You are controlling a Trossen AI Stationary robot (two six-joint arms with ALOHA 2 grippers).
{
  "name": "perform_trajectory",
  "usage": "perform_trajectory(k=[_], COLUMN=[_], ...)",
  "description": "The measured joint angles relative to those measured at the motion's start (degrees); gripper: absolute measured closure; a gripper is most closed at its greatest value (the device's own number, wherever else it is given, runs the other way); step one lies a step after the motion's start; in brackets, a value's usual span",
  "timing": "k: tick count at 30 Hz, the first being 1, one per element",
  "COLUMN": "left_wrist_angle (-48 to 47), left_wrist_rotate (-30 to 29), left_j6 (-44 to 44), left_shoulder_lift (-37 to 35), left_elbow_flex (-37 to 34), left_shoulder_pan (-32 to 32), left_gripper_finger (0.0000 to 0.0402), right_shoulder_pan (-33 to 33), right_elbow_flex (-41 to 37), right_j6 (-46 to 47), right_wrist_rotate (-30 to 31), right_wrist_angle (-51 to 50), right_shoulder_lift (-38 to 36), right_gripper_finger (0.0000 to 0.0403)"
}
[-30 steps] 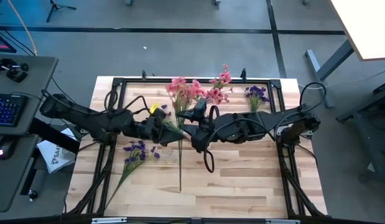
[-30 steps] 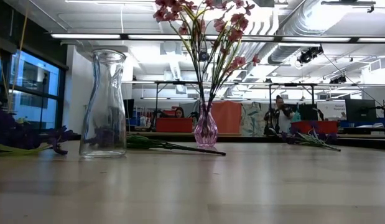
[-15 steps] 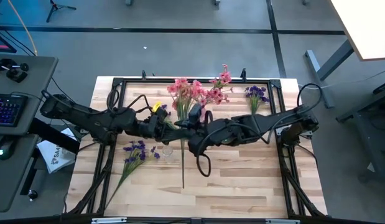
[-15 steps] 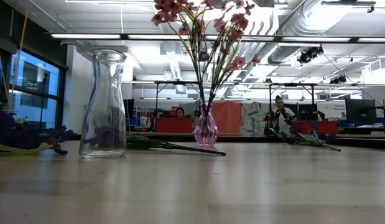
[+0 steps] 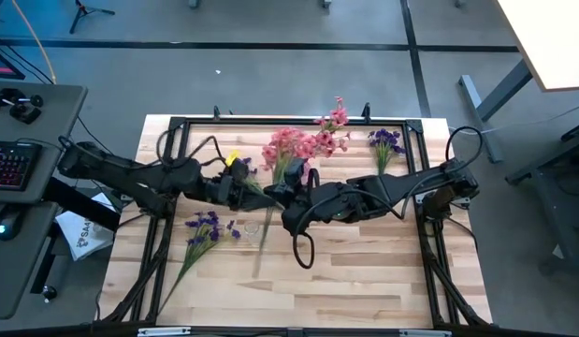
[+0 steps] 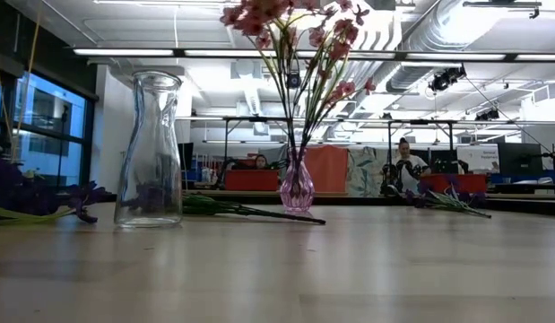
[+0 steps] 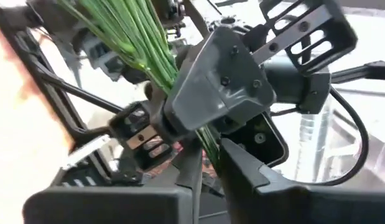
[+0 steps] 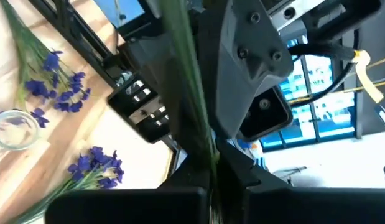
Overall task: Sort flowers into vase by color
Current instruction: Put the pink flowers into the purple vase
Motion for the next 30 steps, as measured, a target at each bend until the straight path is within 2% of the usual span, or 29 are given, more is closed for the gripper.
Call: perform_trajectory(k=[4,10,14,17,23,30], left_wrist_angle=[-7.9,-21.91,-30.05,-32.0,-23.67,-6.06], left_wrist_rotate=[0.1,-3.01,-7.2,-9.73,-11.71,-13.06], left_j6=[4.17,9.87,14.2,15.65,15.76,9.31], left_shoulder_lift=[-5.28,-12.69,-16.13,-17.56,-16.96,-9.21], left_elbow_flex=[-0.09,-0.11,-0.13,-0.15,-0.13,-0.13], left_shoulder_pan=[2.37,4.09,4.01,3.5,1.78,-3.09], left_gripper_finger=[0.0347,0.0339,0.0339,0.0339,0.0339,0.0339], right_shoulder_pan=[0.02,0.0,0.26,0.24,0.25,0.24], right_elbow_flex=[0.22,0.24,0.24,0.26,0.26,0.24], right_j6=[-0.04,-1.83,-4.1,-4.99,-9.39,-15.17], right_wrist_rotate=[2.42,3.7,4.13,3.95,4.1,4.01], right_wrist_angle=[1.09,2.82,8.12,11.8,14.09,14.06], right_shoulder_lift=[-0.13,-0.77,-1.66,-2.48,-2.58,-2.43], right_gripper_finger=[0.0399,0.0401,0.0401,0.0402,0.0402,0.0402])
